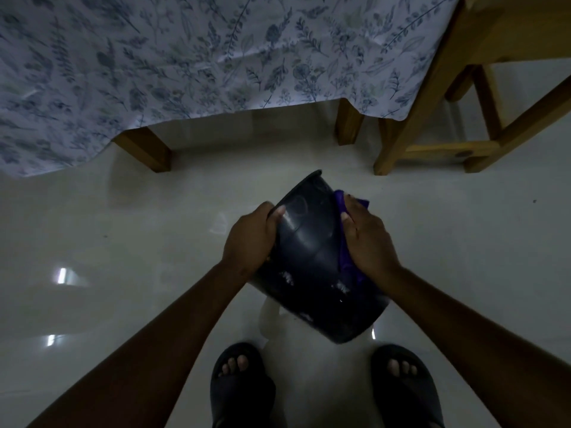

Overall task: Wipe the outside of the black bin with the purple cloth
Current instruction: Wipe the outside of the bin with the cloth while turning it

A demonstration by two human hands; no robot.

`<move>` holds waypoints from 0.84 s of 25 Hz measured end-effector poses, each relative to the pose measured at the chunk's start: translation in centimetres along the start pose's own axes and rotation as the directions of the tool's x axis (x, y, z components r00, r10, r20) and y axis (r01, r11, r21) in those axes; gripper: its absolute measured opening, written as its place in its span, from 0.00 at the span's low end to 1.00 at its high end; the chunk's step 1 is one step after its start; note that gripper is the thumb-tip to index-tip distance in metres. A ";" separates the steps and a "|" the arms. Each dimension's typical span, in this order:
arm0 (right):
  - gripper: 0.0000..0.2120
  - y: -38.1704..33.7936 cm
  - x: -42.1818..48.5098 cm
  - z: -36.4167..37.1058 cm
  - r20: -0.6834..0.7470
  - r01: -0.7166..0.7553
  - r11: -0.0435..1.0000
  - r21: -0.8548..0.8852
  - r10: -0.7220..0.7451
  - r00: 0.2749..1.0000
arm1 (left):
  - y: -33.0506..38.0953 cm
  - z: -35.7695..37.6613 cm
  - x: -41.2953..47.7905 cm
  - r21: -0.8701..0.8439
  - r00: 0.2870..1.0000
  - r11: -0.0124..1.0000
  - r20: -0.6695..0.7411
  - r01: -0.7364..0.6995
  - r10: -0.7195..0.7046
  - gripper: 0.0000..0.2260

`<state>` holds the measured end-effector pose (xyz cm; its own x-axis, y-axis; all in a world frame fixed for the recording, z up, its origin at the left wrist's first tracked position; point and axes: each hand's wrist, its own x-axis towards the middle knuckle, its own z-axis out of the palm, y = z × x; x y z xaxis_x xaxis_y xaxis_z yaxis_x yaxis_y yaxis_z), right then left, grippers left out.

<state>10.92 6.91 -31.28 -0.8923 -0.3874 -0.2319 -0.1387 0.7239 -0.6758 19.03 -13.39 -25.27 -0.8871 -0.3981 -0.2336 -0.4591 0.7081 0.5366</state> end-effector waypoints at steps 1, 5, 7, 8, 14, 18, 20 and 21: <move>0.26 0.0 -1.9 0.5 -0.026 0.024 0.999 -0.038 -0.025 0.999 | 0.8 0.2 0.9 0.037 1.000 0.999 -0.026 0.006 -0.005 0.17; 0.26 -2.1 -8.0 2.8 -0.050 0.152 0.914 -0.377 -0.183 0.982 | 3.0 1.0 2.8 0.097 0.999 0.995 -0.033 0.010 -0.007 0.17; 0.26 -3.1 -4.6 2.3 -0.045 0.167 0.929 -0.331 -0.192 0.980 | 2.7 1.0 2.8 0.055 1.000 0.998 -0.013 0.004 -0.004 0.17; 0.26 -3.2 -2.1 1.7 -0.009 0.121 0.961 -0.249 -0.127 0.992 | 2.4 1.0 2.8 0.044 1.000 0.999 -0.017 0.005 -0.004 0.18; 0.25 -2.0 -5.3 1.4 -0.038 0.019 0.953 -0.303 -0.032 0.999 | 1.9 1.0 2.5 0.105 0.999 0.993 -0.033 0.046 -0.043 0.18; 0.27 -4.3 -6.2 3.4 0.017 0.248 0.871 -0.425 -0.266 0.964 | 2.2 1.4 3.3 0.087 1.000 0.996 -0.015 0.013 -0.011 0.18; 0.25 -4.3 -2.3 2.2 -0.001 0.184 0.927 -0.328 -0.194 0.981 | 2.2 1.2 3.5 0.082 1.000 0.997 -0.008 0.008 -0.008 0.18; 0.25 -3.8 -1.1 1.7 -0.024 0.118 0.959 -0.259 -0.129 0.991 | 2.1 1.1 3.5 0.083 1.000 0.996 0.005 0.013 -0.014 0.18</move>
<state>13.16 3.65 -29.66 -0.8770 -0.4636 -0.1262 -0.3497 0.7960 -0.4941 14.89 -12.63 -25.88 -0.8809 -0.4048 -0.2452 -0.4733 0.7485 0.4644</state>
